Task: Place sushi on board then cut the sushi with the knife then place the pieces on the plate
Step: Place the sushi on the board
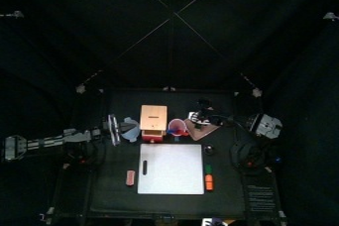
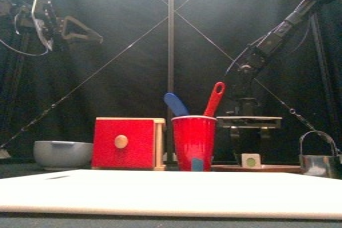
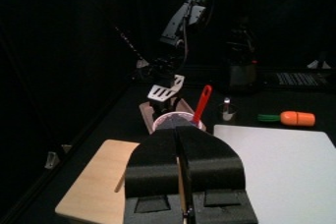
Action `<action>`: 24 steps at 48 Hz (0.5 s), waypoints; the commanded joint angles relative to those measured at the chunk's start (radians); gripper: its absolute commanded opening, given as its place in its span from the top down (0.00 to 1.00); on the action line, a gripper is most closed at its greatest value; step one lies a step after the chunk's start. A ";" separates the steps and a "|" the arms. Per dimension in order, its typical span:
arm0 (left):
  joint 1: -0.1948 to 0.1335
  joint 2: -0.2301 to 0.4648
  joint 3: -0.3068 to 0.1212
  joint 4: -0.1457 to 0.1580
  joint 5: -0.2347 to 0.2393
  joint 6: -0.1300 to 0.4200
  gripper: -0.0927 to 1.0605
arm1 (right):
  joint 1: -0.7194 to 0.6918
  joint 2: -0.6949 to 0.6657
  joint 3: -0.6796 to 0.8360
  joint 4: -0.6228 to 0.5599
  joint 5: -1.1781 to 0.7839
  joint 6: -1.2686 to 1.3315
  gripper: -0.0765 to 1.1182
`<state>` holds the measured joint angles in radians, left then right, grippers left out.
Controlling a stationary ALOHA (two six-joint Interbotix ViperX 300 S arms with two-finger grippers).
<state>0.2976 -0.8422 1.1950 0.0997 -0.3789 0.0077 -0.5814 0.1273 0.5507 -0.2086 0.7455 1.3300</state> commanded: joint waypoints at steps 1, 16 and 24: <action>0.003 -0.003 -0.011 0.000 -0.009 0.000 0.84 | -0.002 -0.044 -0.015 -0.003 0.015 -0.005 0.44; 0.003 -0.008 -0.009 0.000 -0.008 0.000 0.84 | 0.057 -0.291 -0.009 0.005 0.163 -0.055 0.44; 0.005 -0.008 -0.011 0.000 -0.009 0.000 0.84 | 0.187 -0.368 0.021 0.080 0.192 -0.041 0.44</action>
<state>0.2991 -0.8514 1.1996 0.0982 -0.3789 0.0077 -0.4587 -0.1917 0.5722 -0.1641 0.9327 1.2870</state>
